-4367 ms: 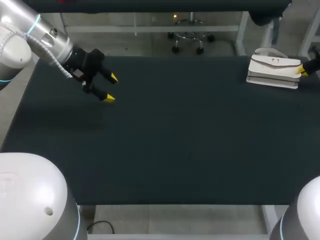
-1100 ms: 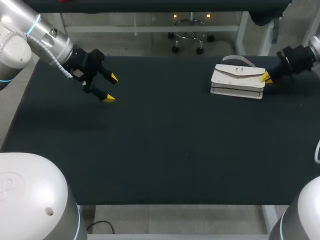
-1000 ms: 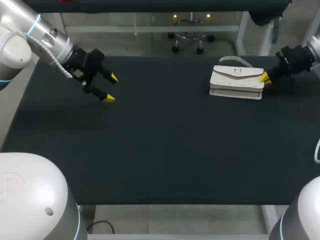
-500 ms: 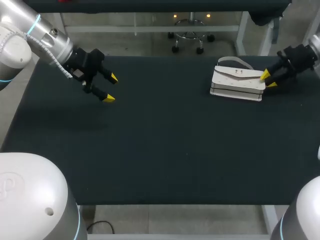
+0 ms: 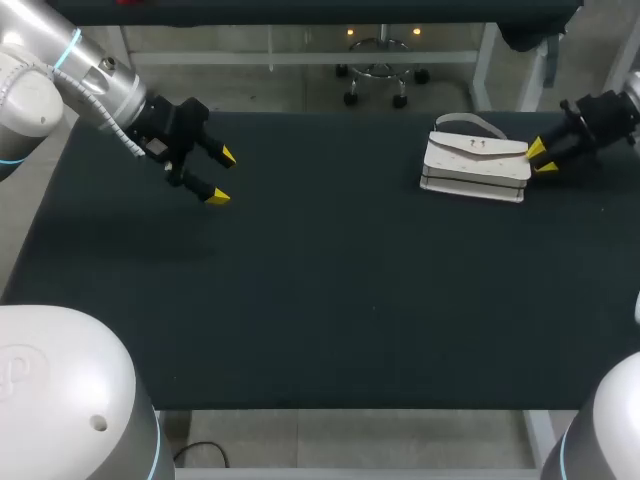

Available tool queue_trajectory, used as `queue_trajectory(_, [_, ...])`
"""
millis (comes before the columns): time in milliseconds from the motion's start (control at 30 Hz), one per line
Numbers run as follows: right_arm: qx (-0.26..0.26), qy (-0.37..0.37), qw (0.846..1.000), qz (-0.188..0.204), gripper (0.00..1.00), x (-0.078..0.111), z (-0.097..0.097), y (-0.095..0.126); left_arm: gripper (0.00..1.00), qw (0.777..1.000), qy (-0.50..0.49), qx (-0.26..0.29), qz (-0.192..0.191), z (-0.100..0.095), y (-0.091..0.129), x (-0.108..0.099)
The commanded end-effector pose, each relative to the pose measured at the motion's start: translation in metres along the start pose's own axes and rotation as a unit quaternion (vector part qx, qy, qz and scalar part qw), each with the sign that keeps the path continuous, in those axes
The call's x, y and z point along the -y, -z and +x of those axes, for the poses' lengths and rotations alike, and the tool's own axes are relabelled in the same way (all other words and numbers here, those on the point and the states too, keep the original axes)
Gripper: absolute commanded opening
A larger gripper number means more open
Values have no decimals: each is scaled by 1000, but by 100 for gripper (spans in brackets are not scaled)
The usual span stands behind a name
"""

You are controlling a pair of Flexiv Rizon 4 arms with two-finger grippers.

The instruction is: Pick up the bag, open it, inspect its contents, close it, and place it on the opposite side

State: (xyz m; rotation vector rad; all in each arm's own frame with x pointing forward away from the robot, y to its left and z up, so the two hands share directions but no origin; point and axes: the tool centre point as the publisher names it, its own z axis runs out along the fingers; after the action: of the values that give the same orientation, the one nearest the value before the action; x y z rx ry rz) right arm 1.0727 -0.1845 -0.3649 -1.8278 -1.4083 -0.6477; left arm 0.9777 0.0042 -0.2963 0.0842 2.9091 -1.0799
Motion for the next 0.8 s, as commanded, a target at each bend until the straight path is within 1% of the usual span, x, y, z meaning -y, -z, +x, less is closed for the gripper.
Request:
queue_trajectory(33, [-4,-6,998,-63,33,12,-4,-3,100,1000,0,1,1,0,-1,0])
queue_trajectory(200, [2,-3,997,-80,33,14,-1,-4,100,1000,0,1,1,0,-1,0])
queue_trajectory(467, [4,-3,995,-95,31,16,5,-4,100,1000,0,1,1,0,-1,0])
queue_trajectory(600, [15,-8,994,-104,29,18,6,-7,100,1000,0,1,1,0,-1,0])
queue_trajectory(800, [5,-13,993,-115,27,21,5,-14,100,1000,0,1,1,0,-1,0])
